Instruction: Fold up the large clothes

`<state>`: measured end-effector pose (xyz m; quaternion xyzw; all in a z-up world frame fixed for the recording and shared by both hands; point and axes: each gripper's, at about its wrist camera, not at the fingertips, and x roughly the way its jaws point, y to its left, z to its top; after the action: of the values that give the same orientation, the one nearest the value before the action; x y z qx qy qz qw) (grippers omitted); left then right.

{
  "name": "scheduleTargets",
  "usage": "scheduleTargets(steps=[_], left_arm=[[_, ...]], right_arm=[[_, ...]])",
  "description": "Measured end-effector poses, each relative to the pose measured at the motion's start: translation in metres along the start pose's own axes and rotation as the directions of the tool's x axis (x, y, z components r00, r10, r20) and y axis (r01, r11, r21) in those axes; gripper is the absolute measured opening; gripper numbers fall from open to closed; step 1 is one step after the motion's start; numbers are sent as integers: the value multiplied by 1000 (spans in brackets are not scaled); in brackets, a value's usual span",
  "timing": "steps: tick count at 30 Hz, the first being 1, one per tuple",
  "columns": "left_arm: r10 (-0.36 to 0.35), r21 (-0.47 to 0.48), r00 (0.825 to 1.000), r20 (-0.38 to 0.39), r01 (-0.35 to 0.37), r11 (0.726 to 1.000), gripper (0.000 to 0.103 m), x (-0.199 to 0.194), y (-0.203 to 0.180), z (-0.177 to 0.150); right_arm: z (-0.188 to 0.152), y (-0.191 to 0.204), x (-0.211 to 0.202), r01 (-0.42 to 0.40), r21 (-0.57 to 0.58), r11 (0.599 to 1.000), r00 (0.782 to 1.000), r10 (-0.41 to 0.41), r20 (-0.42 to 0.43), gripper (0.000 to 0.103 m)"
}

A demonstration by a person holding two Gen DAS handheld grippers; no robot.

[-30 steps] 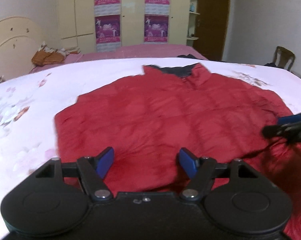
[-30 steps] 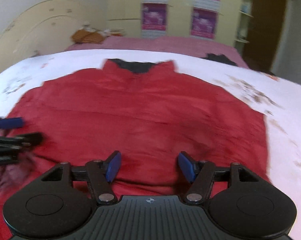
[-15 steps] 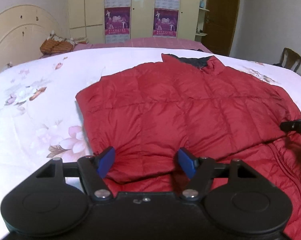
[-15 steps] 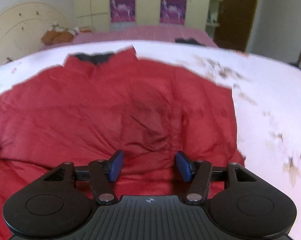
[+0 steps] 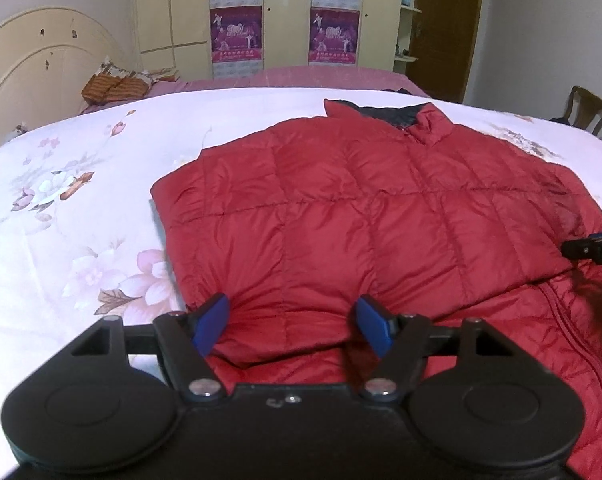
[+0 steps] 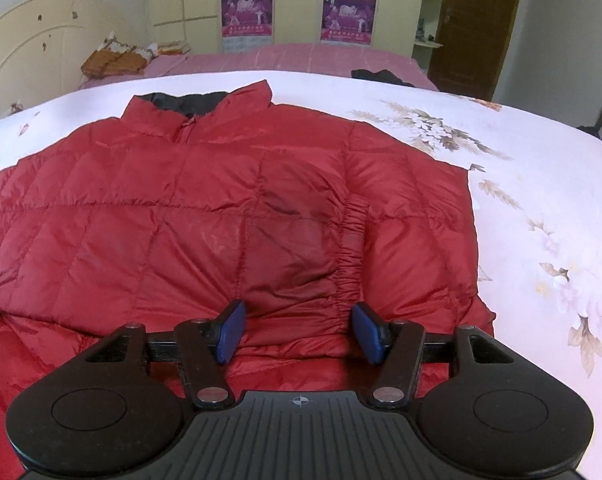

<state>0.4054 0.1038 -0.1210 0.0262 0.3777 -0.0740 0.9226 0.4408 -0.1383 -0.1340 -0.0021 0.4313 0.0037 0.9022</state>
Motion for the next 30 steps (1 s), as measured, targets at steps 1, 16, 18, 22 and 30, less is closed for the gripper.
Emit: scheduleTargets(steps=[1, 16, 18, 22, 30], left_arm=[[3, 1, 1000, -1, -3, 1000, 71, 0, -1, 0], [124, 32, 992, -10, -124, 992, 97, -30, -8, -11], [119, 47, 993, -6, -119, 992, 95, -45, -8, -22], [101, 33, 995, -14, -100, 994, 87, -81, 2, -55], [-35, -151, 998, -61, 25, 988, 67, -150, 46, -129]], right_arm=[[1, -1, 1, -5, 0, 1000, 1000, 5, -6, 58], [-18, -40, -65, -104, 36, 994, 993, 102, 60, 62], [-29, -53, -82, -117, 51, 992, 990, 112, 88, 89], [-56, -81, -113, -160, 85, 983, 984, 152, 96, 89], [-137, -142, -154, -254, 282, 925, 967, 247, 58, 61]])
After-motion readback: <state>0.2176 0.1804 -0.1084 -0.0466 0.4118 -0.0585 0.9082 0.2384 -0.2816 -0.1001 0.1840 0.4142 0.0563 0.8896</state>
